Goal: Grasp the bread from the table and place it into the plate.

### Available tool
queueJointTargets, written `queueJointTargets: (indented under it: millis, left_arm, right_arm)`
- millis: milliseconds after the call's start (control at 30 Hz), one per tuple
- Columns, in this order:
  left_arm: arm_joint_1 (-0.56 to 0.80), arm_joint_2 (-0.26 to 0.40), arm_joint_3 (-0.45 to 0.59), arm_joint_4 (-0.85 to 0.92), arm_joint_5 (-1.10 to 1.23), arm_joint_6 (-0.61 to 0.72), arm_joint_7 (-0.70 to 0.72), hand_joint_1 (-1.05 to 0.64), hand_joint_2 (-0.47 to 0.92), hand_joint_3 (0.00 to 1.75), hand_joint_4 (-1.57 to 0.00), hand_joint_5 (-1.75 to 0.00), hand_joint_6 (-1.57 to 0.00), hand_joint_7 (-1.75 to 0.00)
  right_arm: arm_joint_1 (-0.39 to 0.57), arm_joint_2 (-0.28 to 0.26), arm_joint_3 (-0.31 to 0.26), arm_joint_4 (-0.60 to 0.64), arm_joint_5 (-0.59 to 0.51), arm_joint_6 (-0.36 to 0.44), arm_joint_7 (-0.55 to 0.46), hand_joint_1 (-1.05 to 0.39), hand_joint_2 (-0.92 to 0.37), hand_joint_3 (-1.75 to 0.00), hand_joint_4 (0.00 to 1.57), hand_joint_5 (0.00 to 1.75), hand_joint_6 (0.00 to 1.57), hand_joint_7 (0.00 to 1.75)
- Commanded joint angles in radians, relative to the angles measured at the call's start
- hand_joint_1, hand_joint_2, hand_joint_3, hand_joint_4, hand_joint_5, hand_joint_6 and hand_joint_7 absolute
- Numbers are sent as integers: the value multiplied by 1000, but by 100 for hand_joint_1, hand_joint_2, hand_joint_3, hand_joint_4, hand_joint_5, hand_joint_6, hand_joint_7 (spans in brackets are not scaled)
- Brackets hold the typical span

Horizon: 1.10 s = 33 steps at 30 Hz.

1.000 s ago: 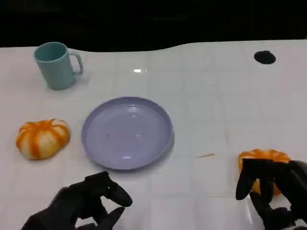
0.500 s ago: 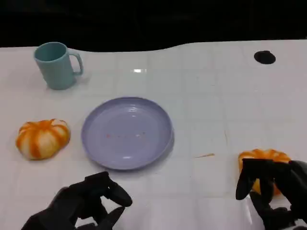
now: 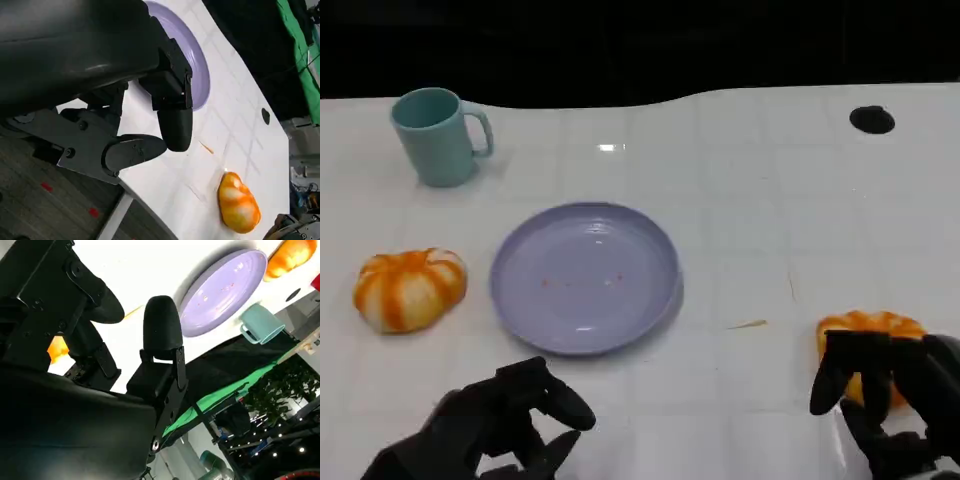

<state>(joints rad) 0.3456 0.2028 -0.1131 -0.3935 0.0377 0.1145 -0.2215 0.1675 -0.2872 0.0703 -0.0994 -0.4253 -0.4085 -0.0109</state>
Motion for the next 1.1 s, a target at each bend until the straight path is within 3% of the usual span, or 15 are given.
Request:
queueJointTargets:
  millis: [33, 200, 400, 500, 633, 733, 900, 1100]
  left_arm:
    - [2, 10, 6, 1, -2, -4, -5, -25, 83, 60, -64, -175, -64, -127]
    - [0, 9, 4, 3, 3, -5, -1, -25, 82, 61, -63, -175, -64, -127]
    - [-1, 14, 1, 4, 12, -6, -2, -27, 82, 61, -62, -175, -63, -127]
    - [-1, 16, -1, 5, 18, -11, -3, -27, 82, 61, -61, -175, -64, -126]
    - [0, 13, -1, -2, 21, -3, -3, -27, 83, 60, -63, -175, -64, -125]
    - [0, 10, -2, -1, 19, -2, -4, -27, 83, 60, -64, -175, -64, -125]
    - [-2, 7, -5, 2, 19, -9, -2, -27, 83, 59, -65, -175, -65, -125]
    - [-5, 7, -7, 6, 22, -13, -1, -28, 83, 59, -65, -175, -65, -125]
  right_arm:
    - [-3, 0, -20, -28, -6, 28, -17, 6, -22, -128, 83, 152, 88, 95]
    - [4, -17, -19, -92, -49, 104, 5, 0, -23, -113, 79, 122, 87, 70]
    - [12, -70, -17, -217, -187, 234, 75, -12, -27, -98, 68, 112, 81, 47]
    - [18, -103, -21, -293, -238, 306, 147, -15, -39, -75, 60, 98, 78, 26]
    - [16, -155, -24, -389, -331, 402, 265, -24, -63, -32, 53, 55, 71, 4]
    - [17, -184, -20, -456, -411, 453, 340, -29, -74, -10, 47, 33, 60, 0]
    - [16, -205, -4, -498, -503, 481, 406, -39, -76, -3, 33, 21, 47, 0]
    - [-8, -200, 28, -448, -575, 488, 424, -45, -75, -1, 25, 16, 36, 0]
